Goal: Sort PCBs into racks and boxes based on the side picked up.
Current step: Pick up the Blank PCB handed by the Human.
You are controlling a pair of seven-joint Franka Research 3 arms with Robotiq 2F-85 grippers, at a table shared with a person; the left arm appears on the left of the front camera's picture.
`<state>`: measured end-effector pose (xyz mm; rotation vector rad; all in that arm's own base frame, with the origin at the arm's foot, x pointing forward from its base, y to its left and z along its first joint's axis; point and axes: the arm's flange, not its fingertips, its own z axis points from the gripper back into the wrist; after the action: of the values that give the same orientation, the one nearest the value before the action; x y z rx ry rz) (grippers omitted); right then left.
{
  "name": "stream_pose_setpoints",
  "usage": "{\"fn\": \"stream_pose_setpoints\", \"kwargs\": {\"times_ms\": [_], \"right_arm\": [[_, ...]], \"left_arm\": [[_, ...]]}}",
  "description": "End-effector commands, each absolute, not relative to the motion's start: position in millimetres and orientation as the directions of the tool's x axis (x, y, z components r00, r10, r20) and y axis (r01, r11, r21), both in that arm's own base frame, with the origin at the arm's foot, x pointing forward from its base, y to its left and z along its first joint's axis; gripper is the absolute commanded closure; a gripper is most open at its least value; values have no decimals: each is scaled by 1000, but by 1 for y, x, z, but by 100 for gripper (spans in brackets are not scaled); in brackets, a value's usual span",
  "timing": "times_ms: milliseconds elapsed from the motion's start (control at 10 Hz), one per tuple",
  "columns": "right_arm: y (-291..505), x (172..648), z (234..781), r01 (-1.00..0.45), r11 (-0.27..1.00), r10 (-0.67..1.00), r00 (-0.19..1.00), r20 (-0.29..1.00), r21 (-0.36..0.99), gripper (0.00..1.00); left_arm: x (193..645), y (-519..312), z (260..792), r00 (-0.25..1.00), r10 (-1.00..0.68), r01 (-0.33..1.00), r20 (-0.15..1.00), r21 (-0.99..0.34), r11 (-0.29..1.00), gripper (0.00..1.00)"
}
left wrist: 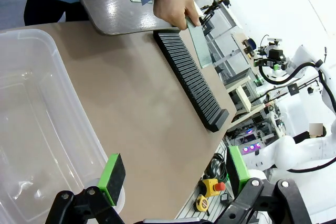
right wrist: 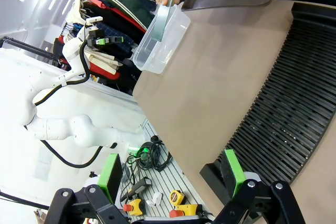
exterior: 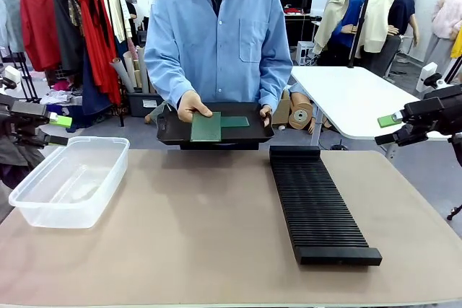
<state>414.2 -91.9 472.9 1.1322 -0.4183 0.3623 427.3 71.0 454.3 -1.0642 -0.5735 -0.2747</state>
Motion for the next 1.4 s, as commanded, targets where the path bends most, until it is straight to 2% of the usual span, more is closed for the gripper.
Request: {"fn": "stream_pose_setpoints", "kwargs": {"times_ms": [0, 300, 500, 700, 1000, 1300], "right_arm": [[-91, 415, 475, -477, 378, 61, 868, 492, 794, 0], [-91, 415, 475, -477, 378, 61, 868, 492, 794, 0], [-91, 415, 475, -477, 378, 61, 868, 492, 794, 0], [-91, 415, 475, -477, 378, 61, 868, 492, 794, 0], [-91, 415, 475, -477, 378, 61, 868, 492, 794, 0], [-91, 415, 475, -477, 378, 61, 868, 492, 794, 0]], "left_arm": [[427, 72, 454, 822, 62, 479, 567, -745, 465, 0], [427, 71, 454, 822, 58, 478, 566, -743, 470, 0], [454, 64, 447, 868, 40, 476, 495, -853, 211, 0], [475, 52, 433, 899, 28, 432, 437, -895, 107, 0], [509, 24, 398, 933, 31, 356, 360, -930, 87, 0], [522, -14, 375, 940, 31, 338, 340, -940, 46, 0]]}}
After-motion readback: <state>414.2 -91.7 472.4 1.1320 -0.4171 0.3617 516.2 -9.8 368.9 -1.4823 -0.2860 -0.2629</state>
